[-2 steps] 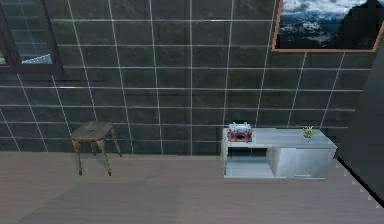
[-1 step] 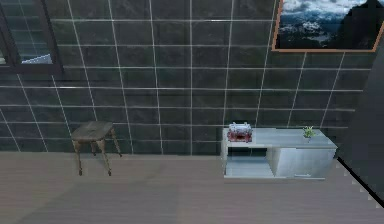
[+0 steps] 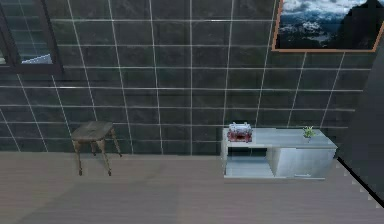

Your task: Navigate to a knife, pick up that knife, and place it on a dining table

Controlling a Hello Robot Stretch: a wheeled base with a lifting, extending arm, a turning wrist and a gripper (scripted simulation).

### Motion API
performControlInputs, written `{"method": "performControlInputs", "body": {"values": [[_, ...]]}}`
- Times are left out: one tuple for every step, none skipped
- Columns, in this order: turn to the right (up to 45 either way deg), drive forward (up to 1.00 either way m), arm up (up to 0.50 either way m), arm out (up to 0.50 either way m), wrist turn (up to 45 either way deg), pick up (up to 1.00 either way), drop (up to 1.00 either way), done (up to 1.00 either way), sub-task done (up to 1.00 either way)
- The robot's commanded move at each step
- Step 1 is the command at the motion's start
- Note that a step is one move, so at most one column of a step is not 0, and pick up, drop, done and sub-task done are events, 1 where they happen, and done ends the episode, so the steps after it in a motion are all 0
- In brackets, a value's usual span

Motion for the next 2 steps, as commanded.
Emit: {"method": "performControlInputs", "body": {"values": [[0.0,0.00,0.00,0.00,0.0,1.00,0.00,0.00,0.00],[0.0,0.00,0.10,0.00,0.0,0.00,0.00,0.00,0.00]]}}
